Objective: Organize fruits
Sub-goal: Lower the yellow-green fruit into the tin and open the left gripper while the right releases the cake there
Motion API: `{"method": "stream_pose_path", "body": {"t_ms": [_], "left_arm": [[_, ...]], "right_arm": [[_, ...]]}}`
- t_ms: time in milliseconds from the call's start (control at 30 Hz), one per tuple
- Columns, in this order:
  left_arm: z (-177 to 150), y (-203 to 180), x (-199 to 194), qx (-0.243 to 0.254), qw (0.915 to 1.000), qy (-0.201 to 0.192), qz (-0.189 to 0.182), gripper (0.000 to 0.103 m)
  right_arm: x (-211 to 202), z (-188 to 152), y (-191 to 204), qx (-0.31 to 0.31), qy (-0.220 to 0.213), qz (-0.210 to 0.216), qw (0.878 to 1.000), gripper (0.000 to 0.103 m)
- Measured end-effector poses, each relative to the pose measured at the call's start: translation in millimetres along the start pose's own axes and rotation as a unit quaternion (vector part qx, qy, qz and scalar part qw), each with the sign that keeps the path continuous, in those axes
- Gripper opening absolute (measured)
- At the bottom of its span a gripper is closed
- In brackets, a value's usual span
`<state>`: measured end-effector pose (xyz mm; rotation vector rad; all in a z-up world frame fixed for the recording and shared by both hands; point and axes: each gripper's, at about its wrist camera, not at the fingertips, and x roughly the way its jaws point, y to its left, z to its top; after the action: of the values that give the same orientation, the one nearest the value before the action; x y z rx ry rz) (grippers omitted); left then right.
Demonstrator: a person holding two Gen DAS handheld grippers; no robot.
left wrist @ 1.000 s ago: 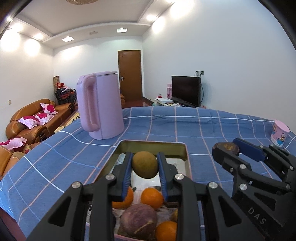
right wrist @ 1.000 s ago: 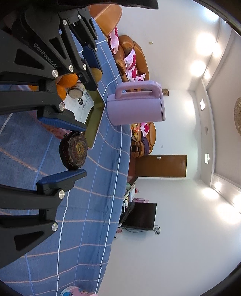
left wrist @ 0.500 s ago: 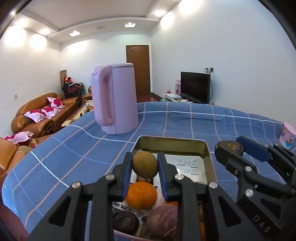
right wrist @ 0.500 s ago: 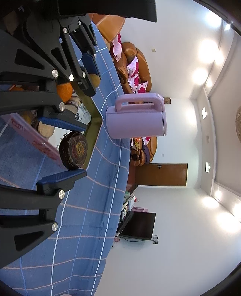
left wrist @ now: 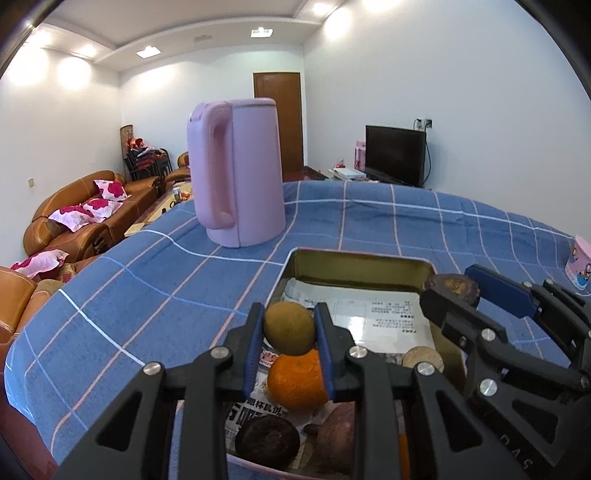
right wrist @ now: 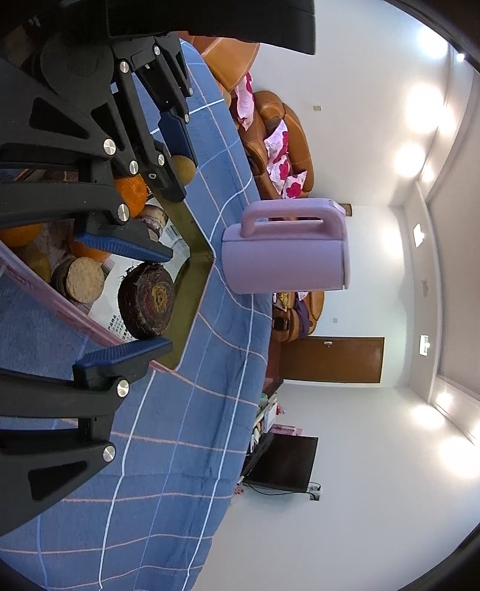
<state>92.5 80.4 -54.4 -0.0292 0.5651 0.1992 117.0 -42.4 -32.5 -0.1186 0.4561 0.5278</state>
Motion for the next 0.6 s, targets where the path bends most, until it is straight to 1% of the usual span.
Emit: {"method": "stream_pose_path", "body": {"t_ms": [200, 400, 533, 600], "left_arm": [[-2.4, -1.3, 10.7, 0.004, 0.9995, 0.028, -0.010, 0.029], [-2.7, -1.2, 16.2, 0.004, 0.9989, 0.045, -0.015, 0.029], [-3.3, -0.5, 20.9, 0.005, 0.9981, 0.057, -0.022, 0.029], [-3.6, 0.0, 21.2, 0.004, 0.9980, 0.059, -0.022, 0.030]], "right_arm": [[12.2, -1.6, -5.4, 0.013, 0.028, 0.010, 0.999, 0.045], [23.7, -3.2, -7.3, 0.021, 0.058, 0.024, 0.998, 0.045], [28.7, -4.6, -8.6, 0.026, 0.074, 0.024, 0.997, 0.045], [28.6, -4.9, -7.9, 0.025, 0.073, 0.023, 0.997, 0.045]]}}
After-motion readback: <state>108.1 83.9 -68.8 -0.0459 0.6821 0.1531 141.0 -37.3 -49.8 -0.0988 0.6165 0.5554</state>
